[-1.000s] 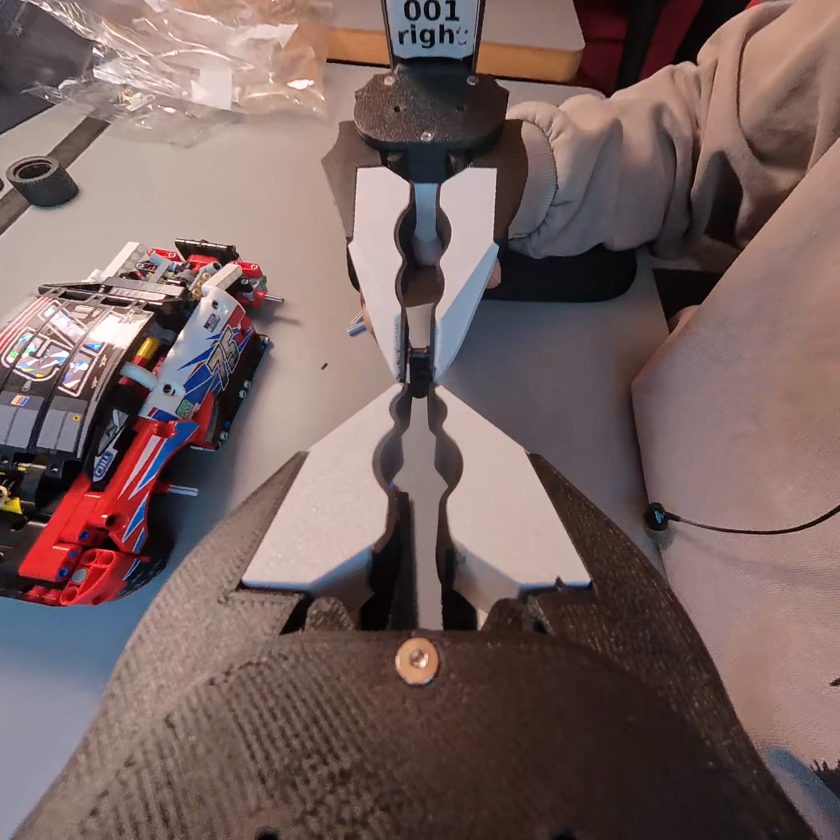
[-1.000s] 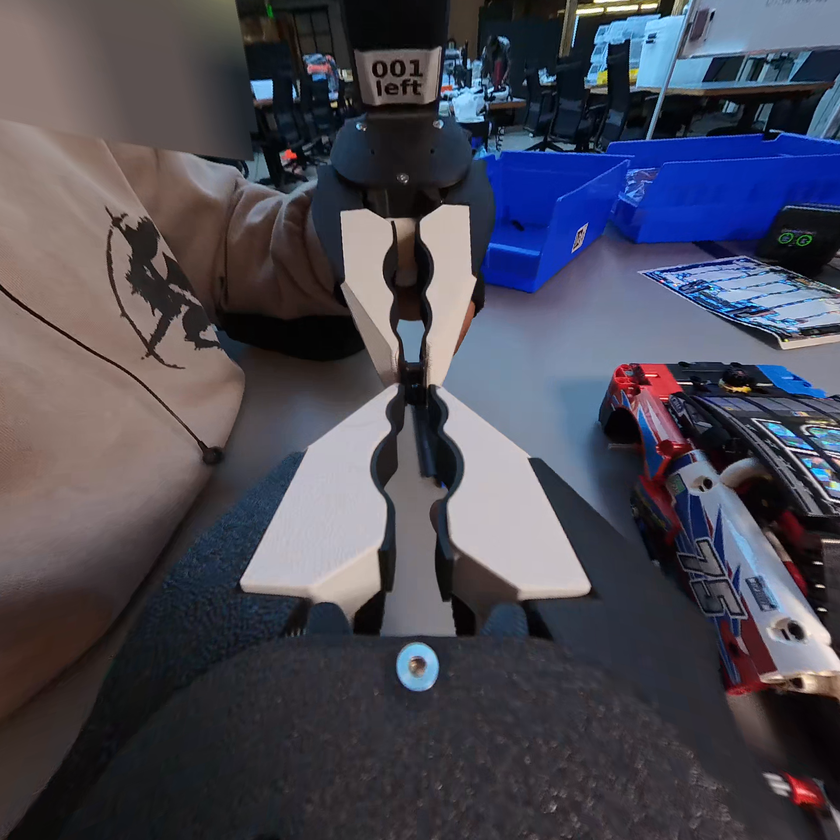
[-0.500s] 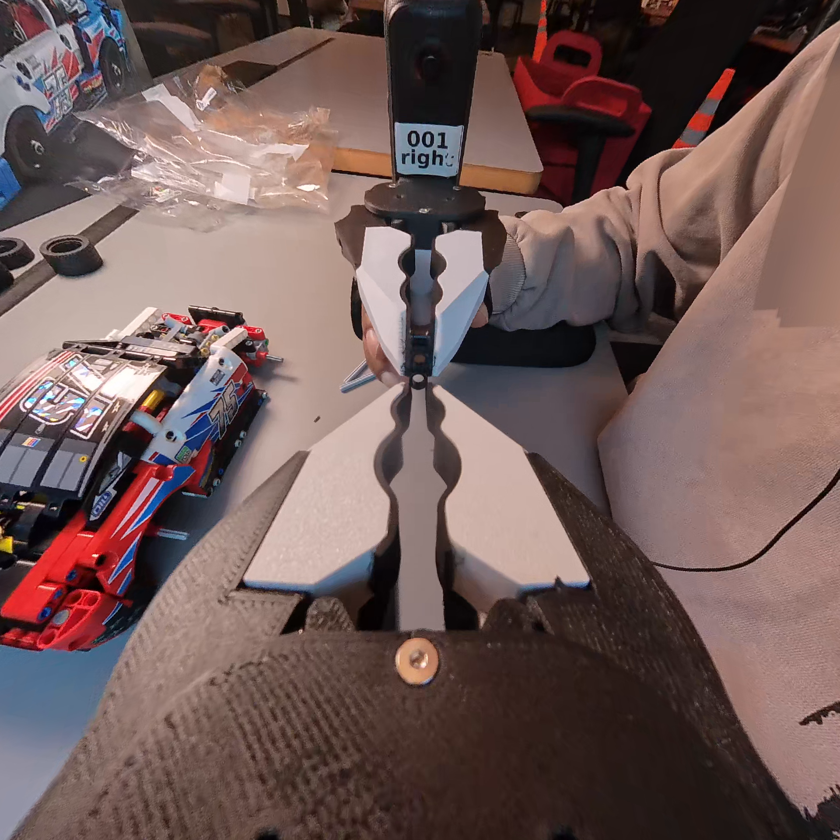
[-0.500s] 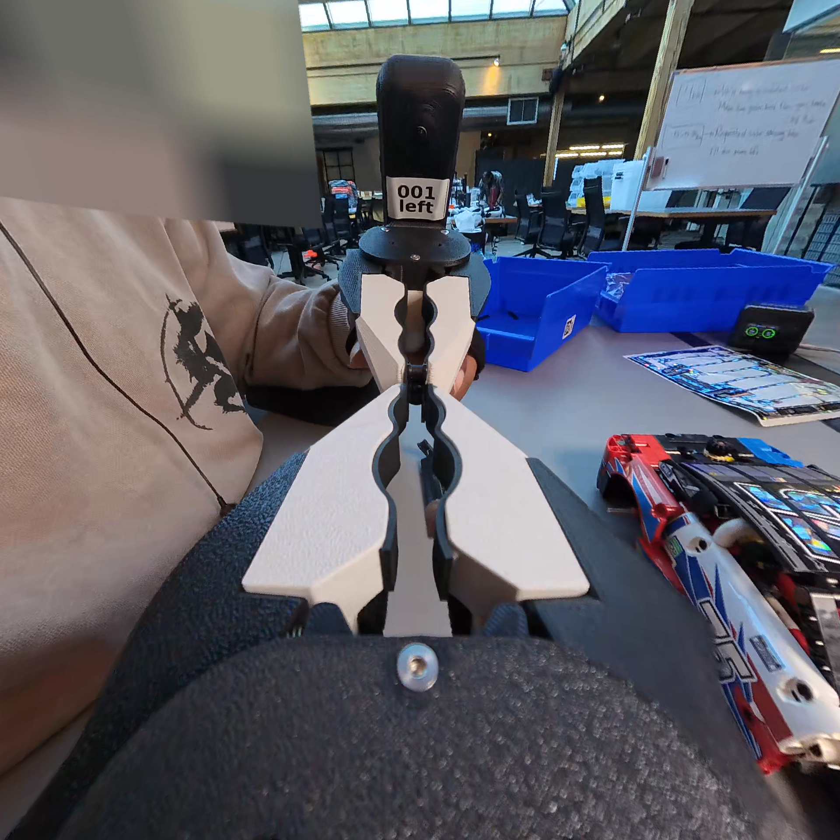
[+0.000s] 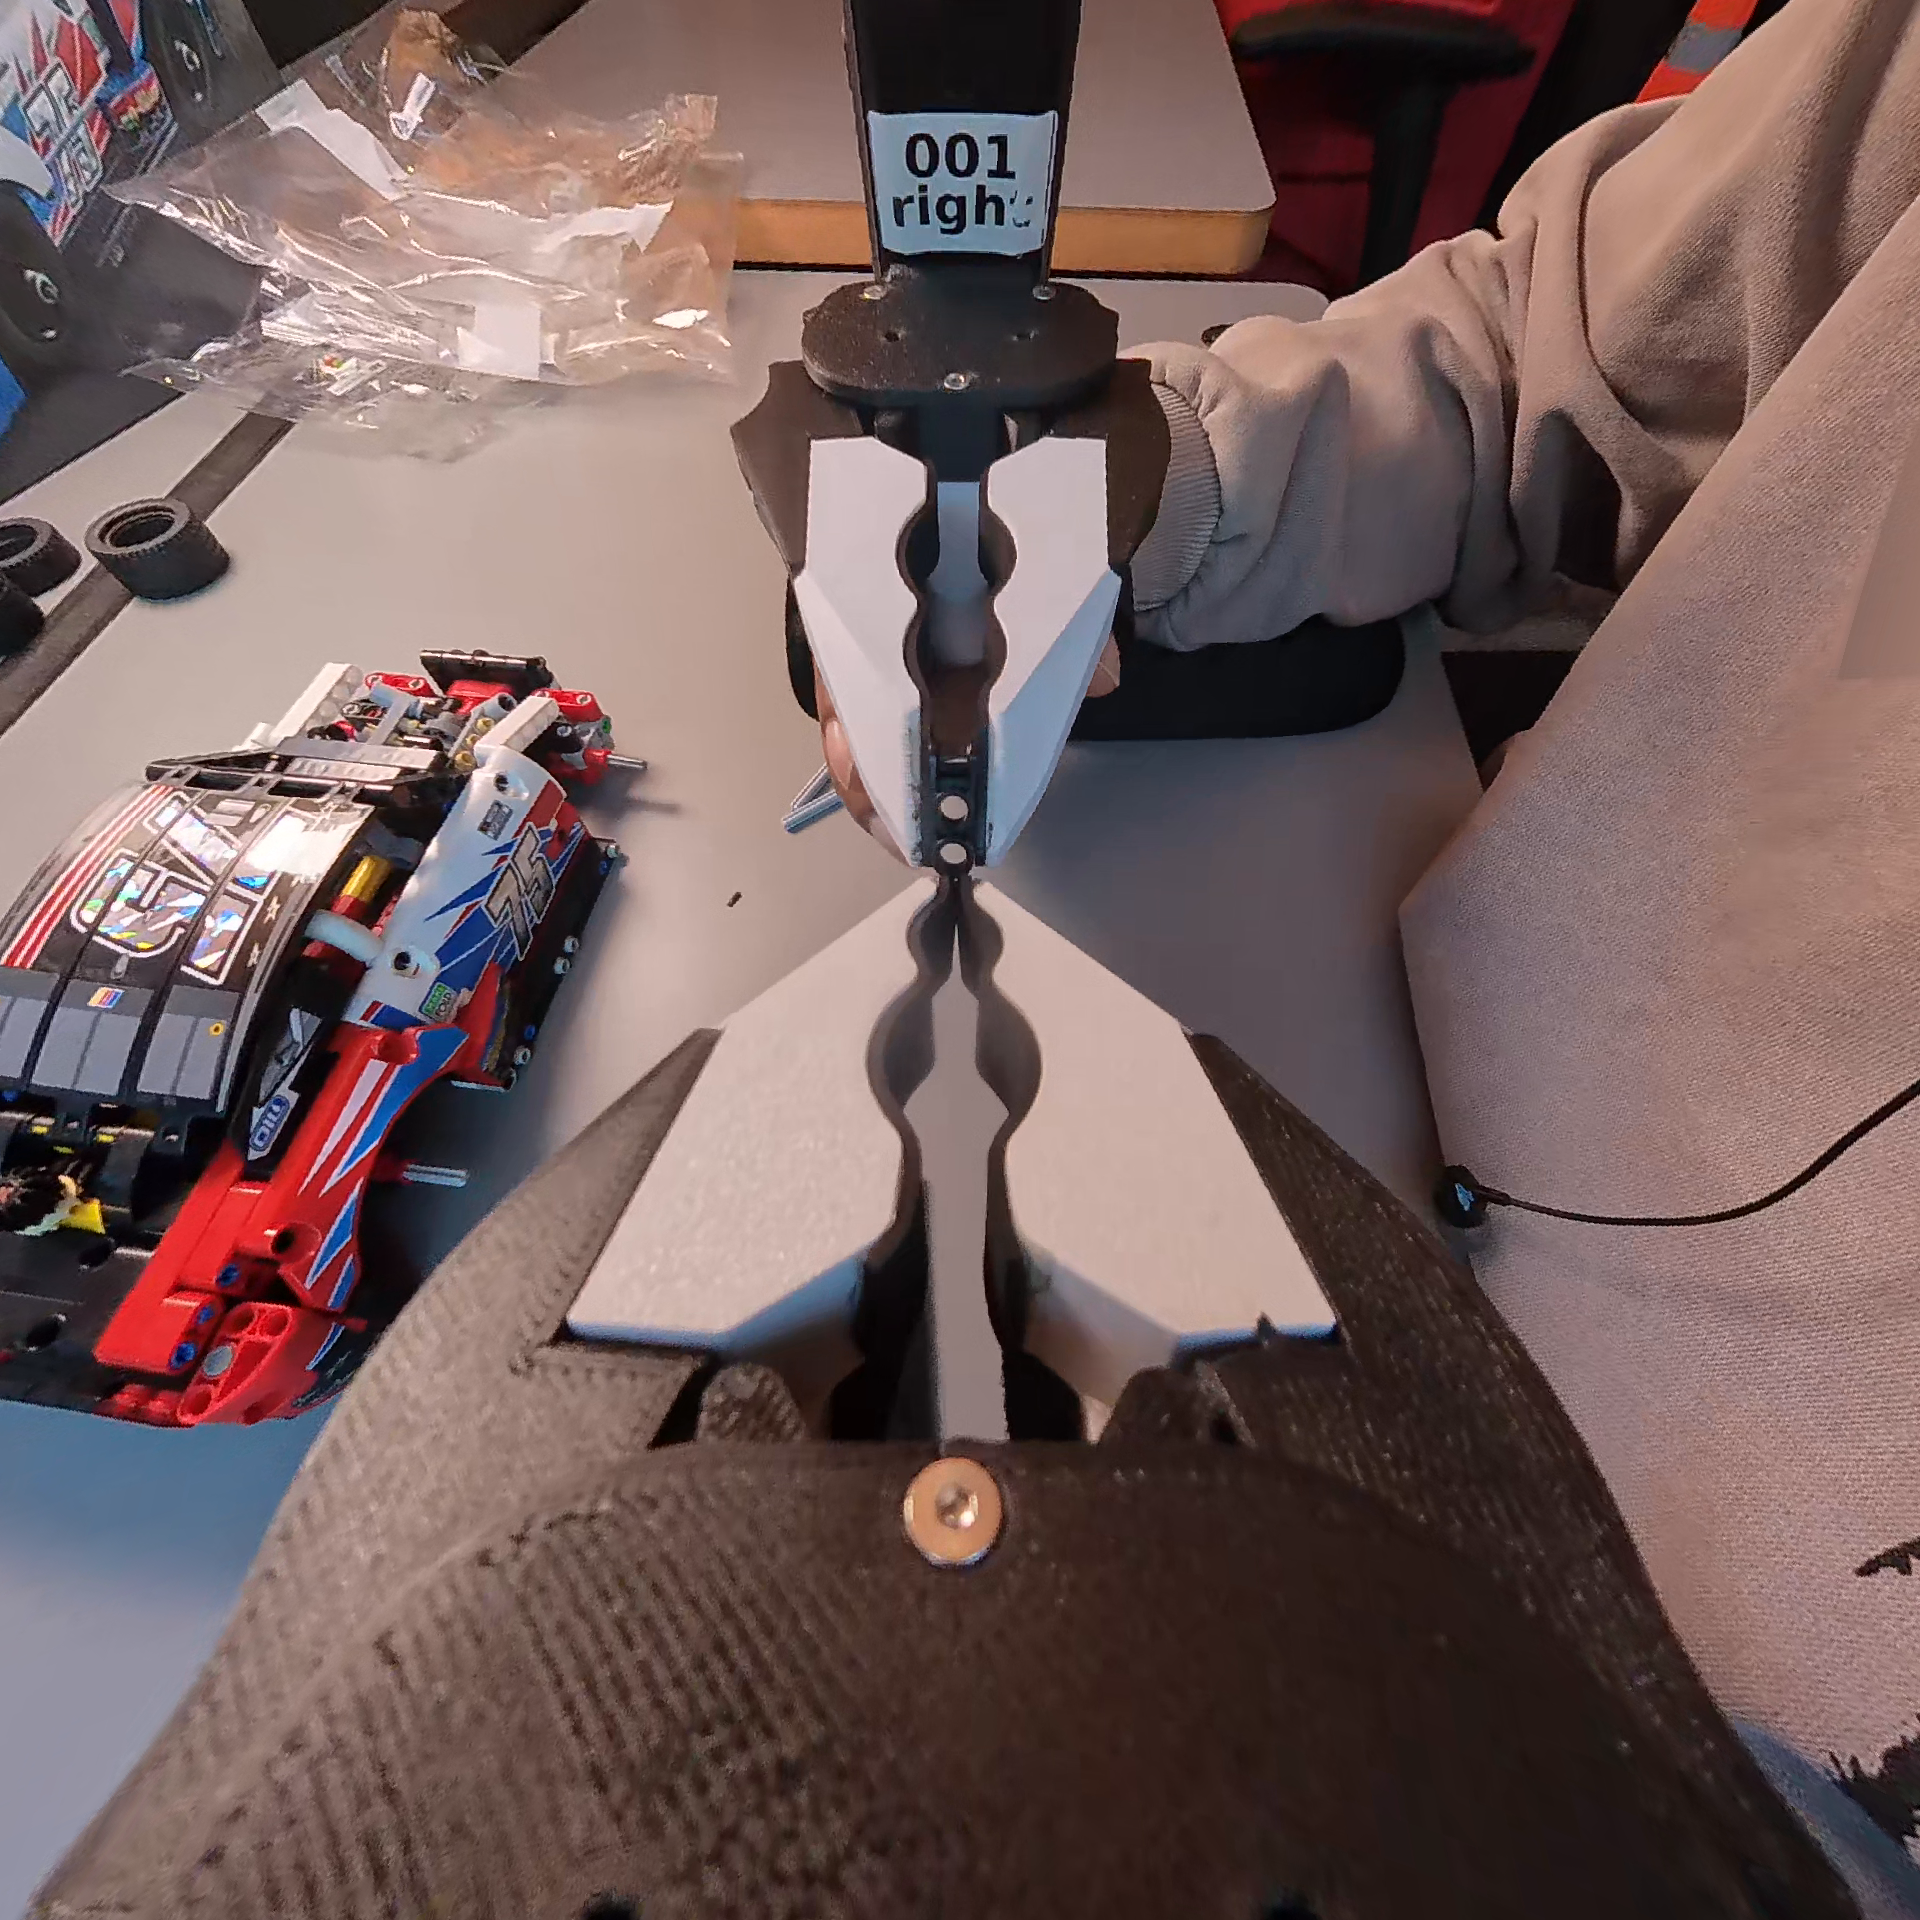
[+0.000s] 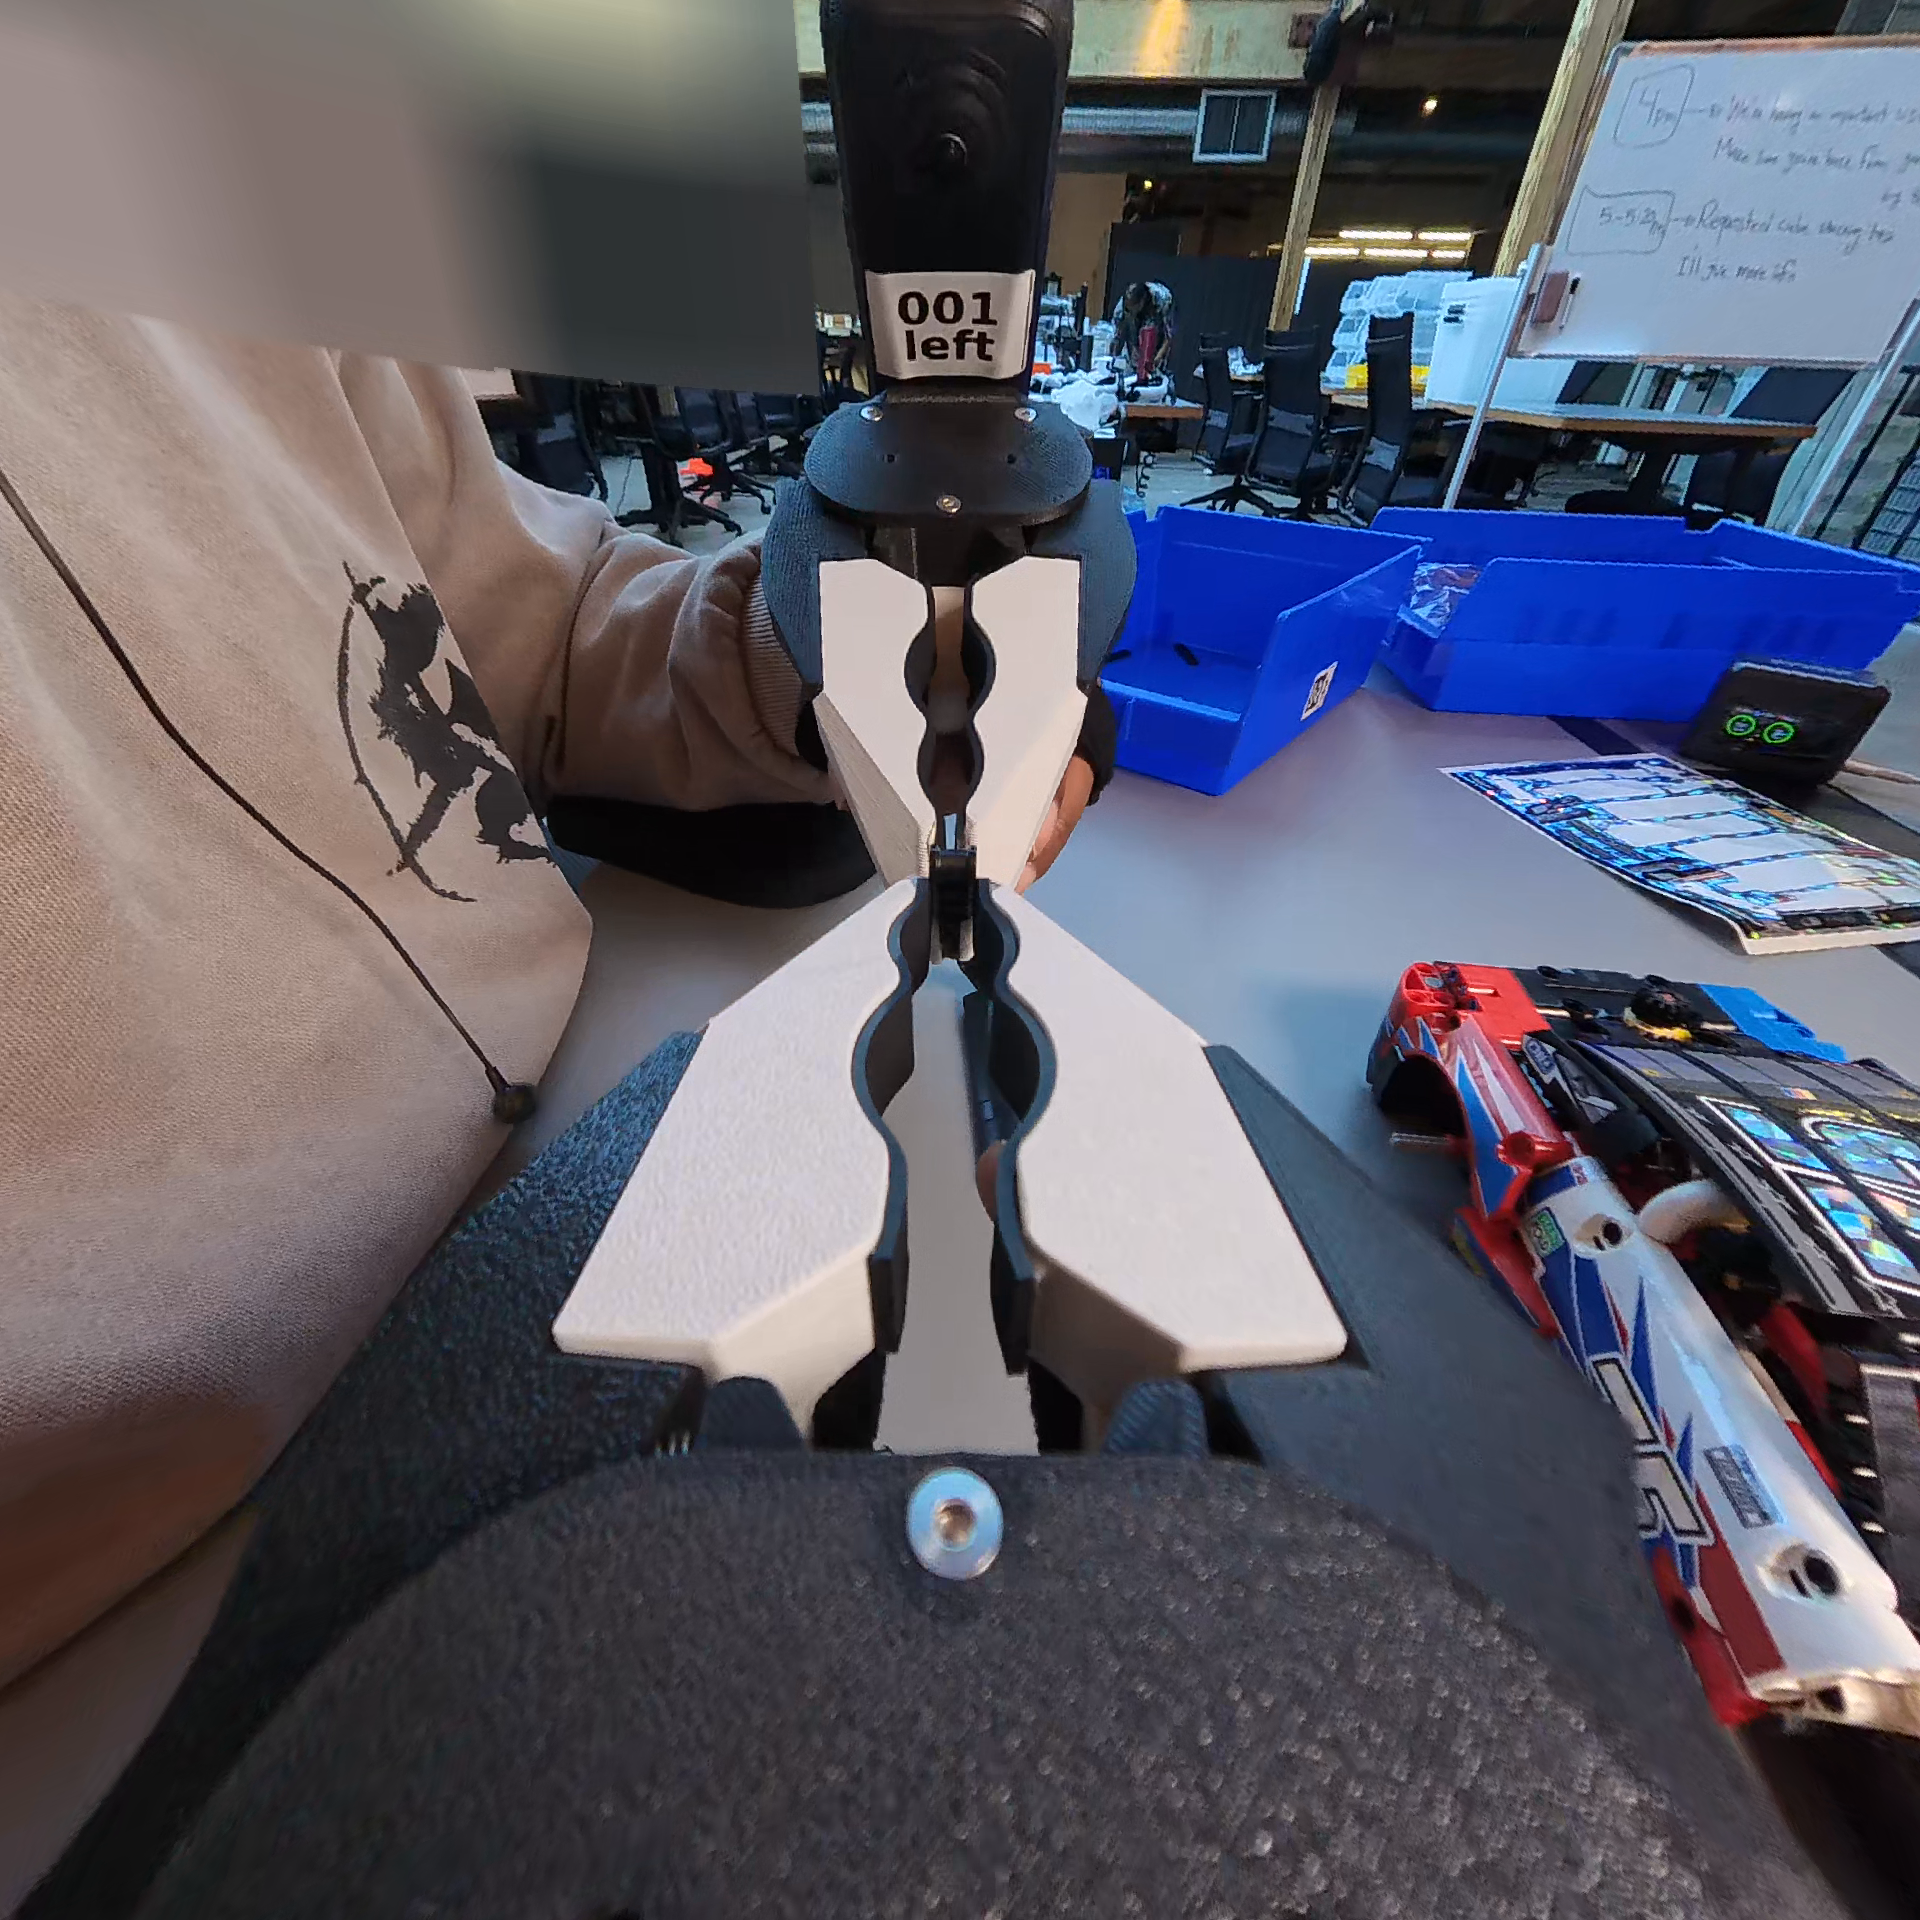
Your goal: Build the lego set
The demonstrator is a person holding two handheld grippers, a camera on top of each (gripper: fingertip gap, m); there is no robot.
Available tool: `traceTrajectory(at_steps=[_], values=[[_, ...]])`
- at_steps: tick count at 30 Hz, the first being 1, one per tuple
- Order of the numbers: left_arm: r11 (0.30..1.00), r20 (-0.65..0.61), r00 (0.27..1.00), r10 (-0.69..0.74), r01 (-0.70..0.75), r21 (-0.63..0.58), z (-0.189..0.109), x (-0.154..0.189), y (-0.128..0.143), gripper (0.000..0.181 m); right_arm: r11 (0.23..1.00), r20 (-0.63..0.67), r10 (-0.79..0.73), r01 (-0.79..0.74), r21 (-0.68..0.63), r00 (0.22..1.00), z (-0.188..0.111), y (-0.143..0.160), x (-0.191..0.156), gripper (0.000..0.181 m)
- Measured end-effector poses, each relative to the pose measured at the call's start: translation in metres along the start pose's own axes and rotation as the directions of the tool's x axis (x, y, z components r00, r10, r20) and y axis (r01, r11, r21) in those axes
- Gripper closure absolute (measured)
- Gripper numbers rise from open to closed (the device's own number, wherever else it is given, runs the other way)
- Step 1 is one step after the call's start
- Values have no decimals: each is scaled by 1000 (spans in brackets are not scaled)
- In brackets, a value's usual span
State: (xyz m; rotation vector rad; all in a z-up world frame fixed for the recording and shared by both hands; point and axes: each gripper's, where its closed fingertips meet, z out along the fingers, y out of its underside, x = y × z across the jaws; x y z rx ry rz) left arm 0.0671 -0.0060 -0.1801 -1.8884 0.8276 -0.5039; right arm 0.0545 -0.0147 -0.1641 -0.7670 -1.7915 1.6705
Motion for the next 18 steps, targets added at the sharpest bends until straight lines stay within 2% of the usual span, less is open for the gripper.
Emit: traceTrajectory(at_steps=[5,10,12,14,16,18], values=[[1000,3,1000,-10,10,1,1,-1,2,181,1000,-4,4,-4,-14,1000,1,3,1,176],[999,12,999,-40,41,-31,-3,-9,14,177,997,-43,9,-13,-81,999,3,10,8,176],[988,12,996,-83,84,-132,-10,-17,38,164,989,-61,11,-20,-147,998,1,19,13,177],[958,14,989,-148,146,-246,-14,-23,72,155,962,-66,-1,-17,-273,998,-2,40,16,176],[925,10,982,-187,180,-335,-13,-23,102,152,927,-61,-28,4,-376,998,-2,61,15,176],[910,21,986,-166,162,-383,-9,-23,118,153,910,-48,-21,-1,-414,999,1,70,12,176]])
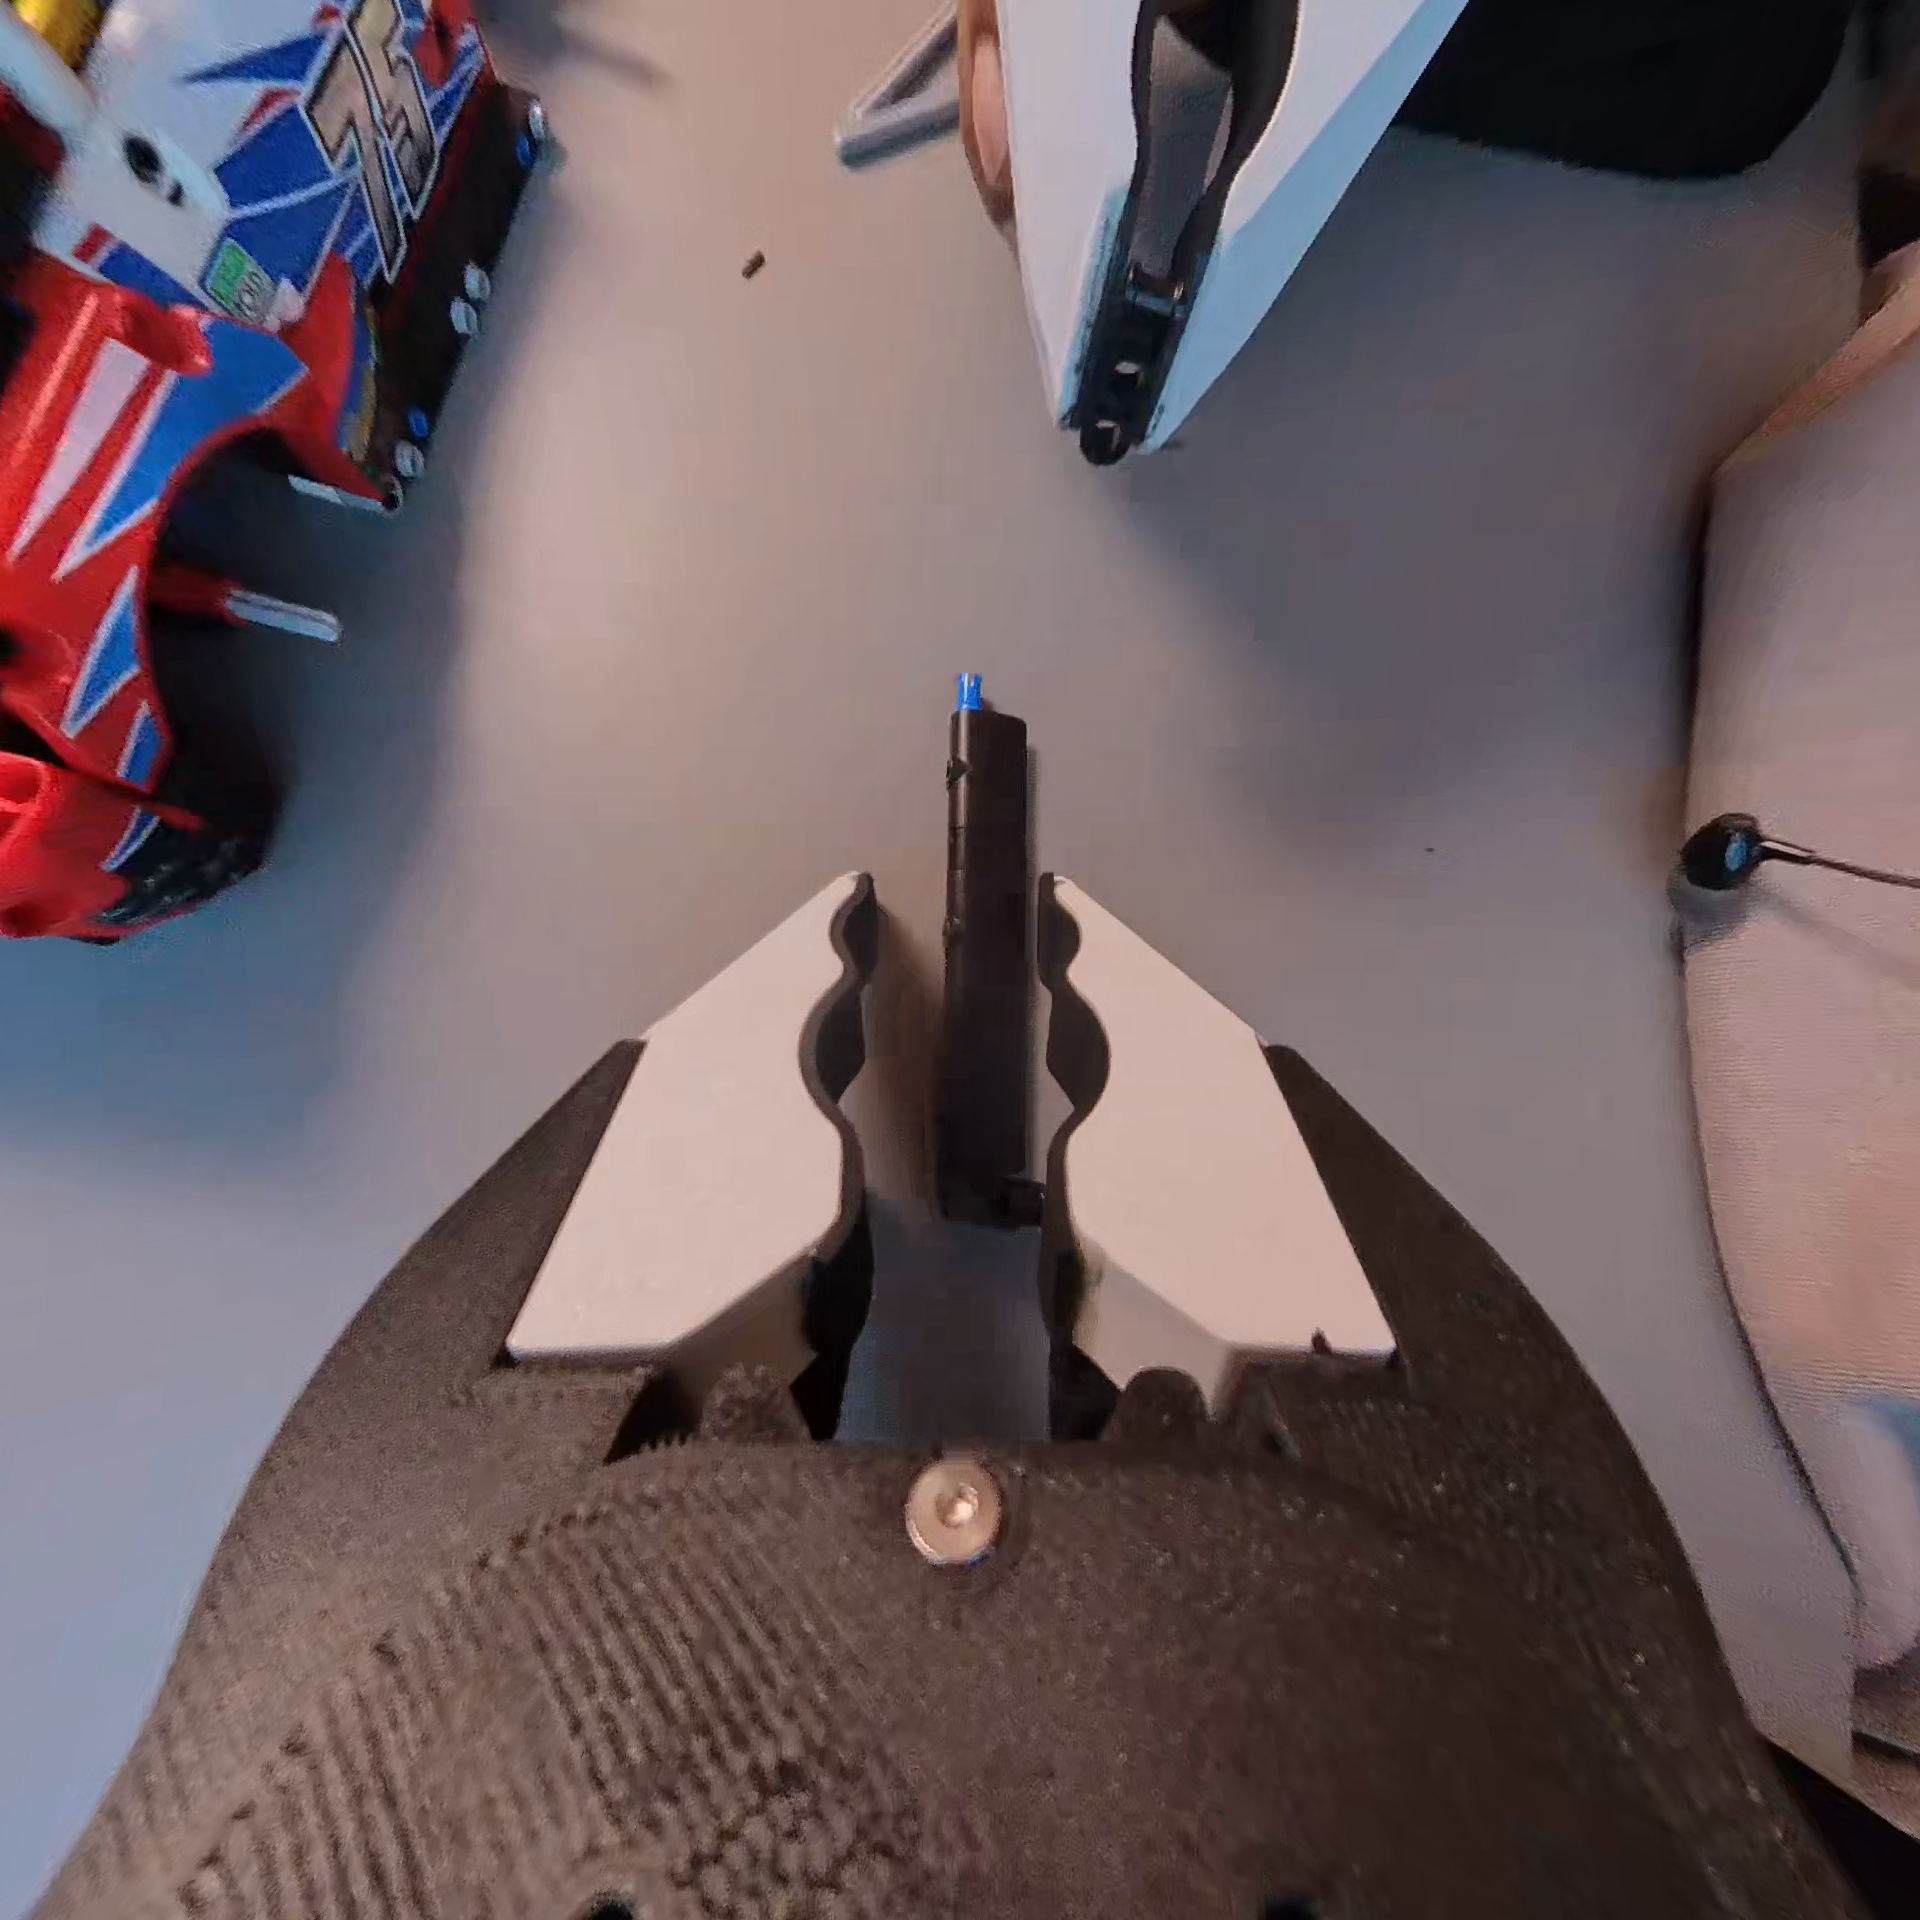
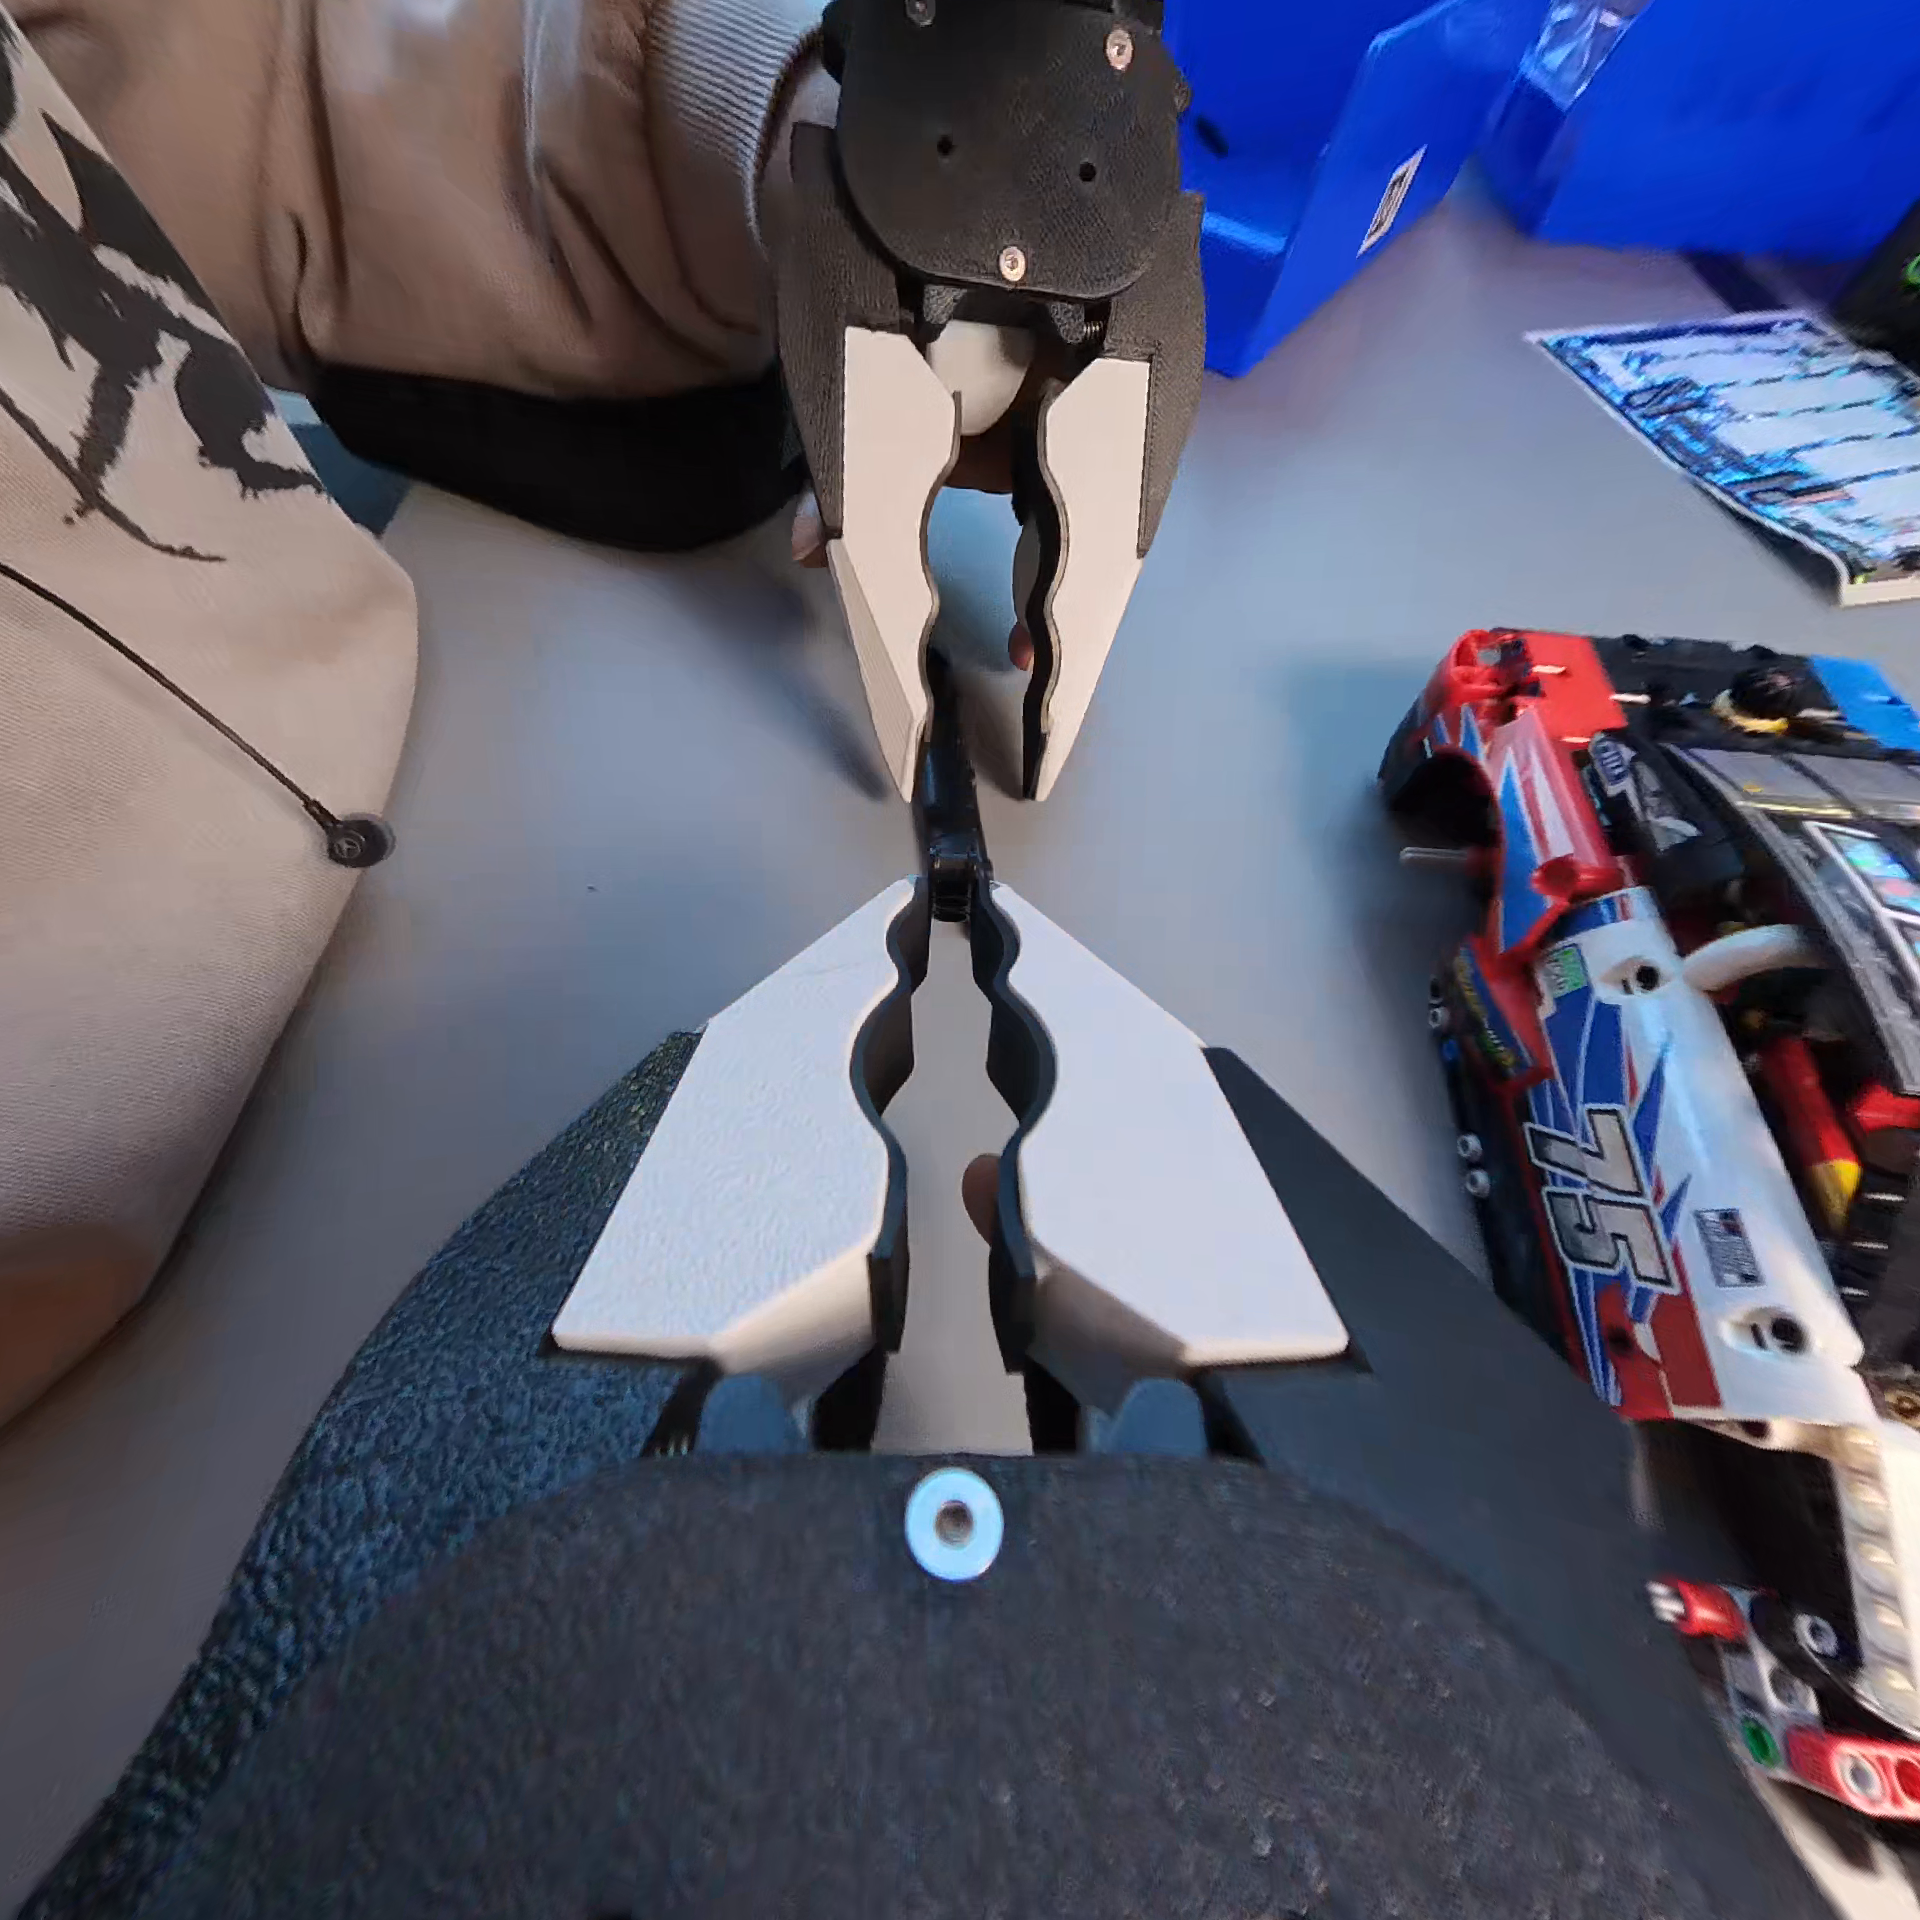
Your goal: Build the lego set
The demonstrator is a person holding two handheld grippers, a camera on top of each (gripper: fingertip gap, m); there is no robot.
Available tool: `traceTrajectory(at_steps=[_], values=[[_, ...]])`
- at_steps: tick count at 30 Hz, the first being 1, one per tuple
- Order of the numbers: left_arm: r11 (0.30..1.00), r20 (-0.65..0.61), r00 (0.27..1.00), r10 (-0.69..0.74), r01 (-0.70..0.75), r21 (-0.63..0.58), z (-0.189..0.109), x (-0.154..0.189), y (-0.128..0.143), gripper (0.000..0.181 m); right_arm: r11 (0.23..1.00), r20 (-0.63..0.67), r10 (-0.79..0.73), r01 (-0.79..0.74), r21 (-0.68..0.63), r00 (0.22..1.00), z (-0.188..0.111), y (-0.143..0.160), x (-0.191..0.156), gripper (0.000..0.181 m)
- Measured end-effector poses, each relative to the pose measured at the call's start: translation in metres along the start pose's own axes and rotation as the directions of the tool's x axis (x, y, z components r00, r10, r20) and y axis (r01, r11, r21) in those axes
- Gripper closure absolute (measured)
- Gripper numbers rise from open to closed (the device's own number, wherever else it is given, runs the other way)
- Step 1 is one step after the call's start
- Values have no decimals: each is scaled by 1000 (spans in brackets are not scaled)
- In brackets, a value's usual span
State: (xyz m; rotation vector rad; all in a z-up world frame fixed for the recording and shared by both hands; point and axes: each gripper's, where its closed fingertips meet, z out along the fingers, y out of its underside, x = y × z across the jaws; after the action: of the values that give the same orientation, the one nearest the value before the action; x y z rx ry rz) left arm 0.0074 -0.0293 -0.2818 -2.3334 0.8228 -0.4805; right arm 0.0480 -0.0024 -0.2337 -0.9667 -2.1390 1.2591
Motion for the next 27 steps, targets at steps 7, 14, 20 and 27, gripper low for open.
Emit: traceTrajectory(at_steps=[7,14,20,27], values=[[995,50,994,101,-100,-21,7,1,-1,153,999,-19,24,-24,-22,1000,1,6,6,176],[988,53,986,155,-155,3,7,8,-1,168,995,-3,15,-15,-99,1000,8,19,2,176],[986,-5,989,150,-149,79,9,24,-12,168,987,11,-41,42,-154,999,11,26,-4,176],[987,-12,992,127,-126,98,11,21,-16,169,974,28,-91,94,-206,995,17,33,-10,176]])
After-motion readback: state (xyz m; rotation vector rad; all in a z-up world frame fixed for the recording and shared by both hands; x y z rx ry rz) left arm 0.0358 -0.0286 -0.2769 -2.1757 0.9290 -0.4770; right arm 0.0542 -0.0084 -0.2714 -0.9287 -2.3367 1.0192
